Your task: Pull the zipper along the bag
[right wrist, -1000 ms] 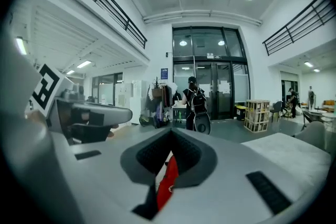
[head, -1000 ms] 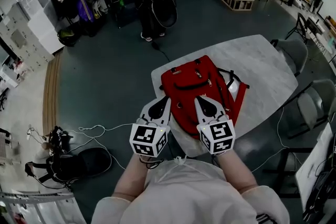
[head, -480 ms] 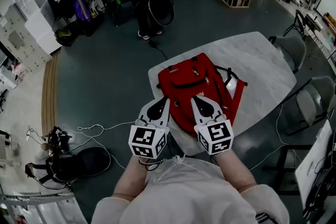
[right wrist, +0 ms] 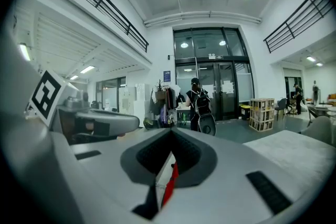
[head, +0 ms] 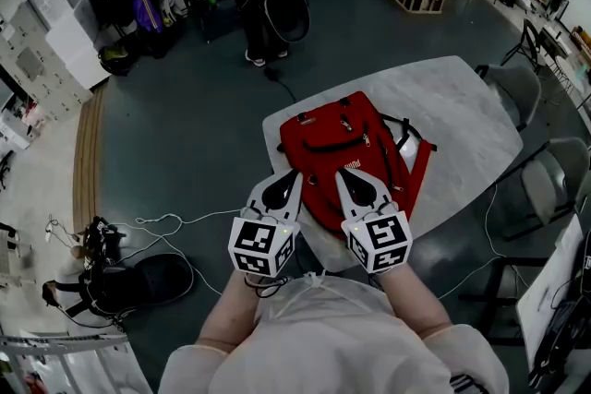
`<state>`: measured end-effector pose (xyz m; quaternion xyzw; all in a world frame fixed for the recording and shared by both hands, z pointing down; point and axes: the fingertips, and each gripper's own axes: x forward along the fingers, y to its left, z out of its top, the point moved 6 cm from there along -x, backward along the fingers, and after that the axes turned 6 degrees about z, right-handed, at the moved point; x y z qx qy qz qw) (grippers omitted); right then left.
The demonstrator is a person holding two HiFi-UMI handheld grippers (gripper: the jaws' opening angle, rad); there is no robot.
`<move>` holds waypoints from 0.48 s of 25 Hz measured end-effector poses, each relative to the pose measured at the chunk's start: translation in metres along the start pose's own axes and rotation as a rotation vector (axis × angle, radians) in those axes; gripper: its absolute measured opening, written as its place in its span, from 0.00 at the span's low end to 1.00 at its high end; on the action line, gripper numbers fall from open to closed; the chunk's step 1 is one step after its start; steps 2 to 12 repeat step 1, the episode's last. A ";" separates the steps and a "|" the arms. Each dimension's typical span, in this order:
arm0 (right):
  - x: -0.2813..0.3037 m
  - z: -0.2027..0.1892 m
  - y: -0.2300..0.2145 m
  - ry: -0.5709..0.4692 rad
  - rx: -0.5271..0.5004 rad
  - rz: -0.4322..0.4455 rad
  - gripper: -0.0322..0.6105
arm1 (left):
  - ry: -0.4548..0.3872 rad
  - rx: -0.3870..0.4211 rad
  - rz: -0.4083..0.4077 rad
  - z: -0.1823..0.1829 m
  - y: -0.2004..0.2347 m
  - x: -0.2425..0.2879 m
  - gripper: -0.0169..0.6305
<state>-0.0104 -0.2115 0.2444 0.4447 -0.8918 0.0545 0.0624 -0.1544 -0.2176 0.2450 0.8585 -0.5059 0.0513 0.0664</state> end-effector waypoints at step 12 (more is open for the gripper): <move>0.000 0.000 0.000 -0.003 0.009 0.001 0.09 | -0.002 -0.001 0.001 -0.001 -0.001 0.000 0.06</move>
